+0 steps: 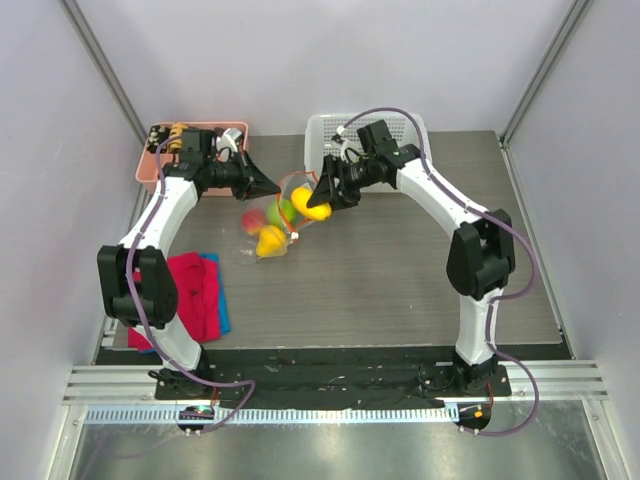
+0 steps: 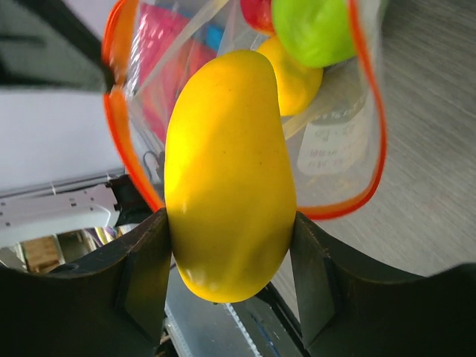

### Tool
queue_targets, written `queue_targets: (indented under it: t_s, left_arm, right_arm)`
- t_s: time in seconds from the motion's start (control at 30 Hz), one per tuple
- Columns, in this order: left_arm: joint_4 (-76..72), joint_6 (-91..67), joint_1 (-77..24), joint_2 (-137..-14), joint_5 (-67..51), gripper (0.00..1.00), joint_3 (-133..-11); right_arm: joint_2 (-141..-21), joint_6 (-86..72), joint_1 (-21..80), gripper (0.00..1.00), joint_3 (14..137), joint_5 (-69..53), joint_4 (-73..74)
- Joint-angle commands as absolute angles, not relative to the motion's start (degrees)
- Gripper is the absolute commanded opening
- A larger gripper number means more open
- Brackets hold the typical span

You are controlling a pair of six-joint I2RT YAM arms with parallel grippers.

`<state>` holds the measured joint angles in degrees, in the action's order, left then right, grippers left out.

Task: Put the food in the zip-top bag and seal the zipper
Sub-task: Place the fake fruit in the zipper food storage bag.

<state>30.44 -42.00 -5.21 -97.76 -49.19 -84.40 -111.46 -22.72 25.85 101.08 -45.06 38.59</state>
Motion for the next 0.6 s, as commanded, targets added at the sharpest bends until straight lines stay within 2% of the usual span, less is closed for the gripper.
queue_targets:
  t_s: [0.0, 0.07, 0.1, 0.17, 0.2, 0.23, 0.27, 0.37, 0.4, 0.43, 0.57]
  left_arm:
    - [28.48, -42.19, -4.83, -96.15, -50.19, 0.0, -84.64]
    - [28.39, -42.27, -4.83, -96.33, -50.27, 0.0, -84.99]
    - [28.21, -42.36, -4.83, -96.33, -50.19, 0.0, -85.25]
    - [28.3, -42.36, -4.92, -96.77, -50.27, 0.0, -85.52]
    - [28.3, -42.54, -4.83, -96.85, -50.27, 0.0, -85.6]
    - [28.3, -42.45, -4.83, -96.94, -50.45, 0.0, -85.61]
    - [28.3, -42.45, -4.83, -96.86, -50.45, 0.0, -85.61]
    - [28.21, -42.63, -4.83, -96.77, -50.71, 0.0, -85.34]
    - [28.21, -42.71, -4.83, -96.85, -50.71, 0.0, -85.17]
    - [28.13, -42.8, -4.83, -96.86, -50.8, 0.0, -85.25]
    - [27.6, -43.15, -4.83, -97.29, -51.41, 0.0, -85.43]
  right_arm:
    - [-115.57, -30.05, 26.8, 0.09, 107.75, -45.27, 35.34]
    - [-116.1, -30.76, 28.21, 0.15, 109.77, -42.11, 34.37]
    - [-116.71, -31.2, 28.73, 0.27, 110.56, -41.23, 34.28]
    - [-116.72, -31.55, 30.05, 0.38, 111.88, -39.12, 34.1]
    - [-116.54, -31.81, 30.32, 0.5, 111.97, -38.5, 34.19]
    - [-116.37, -32.08, 30.24, 0.56, 111.97, -38.06, 34.02]
    - [-116.28, -32.08, 30.15, 0.67, 112.06, -38.06, 33.93]
    - [-114.61, -31.55, 29.27, 0.82, 112.06, -38.23, 33.58]
    - [-114.26, -31.47, 28.83, 0.95, 111.8, -38.15, 33.57]
    - [-113.39, -31.55, 28.39, 0.99, 111.62, -38.14, 33.57]
    - [-113.03, -31.81, 25.58, 1.0, 111.18, -41.46, 33.05]
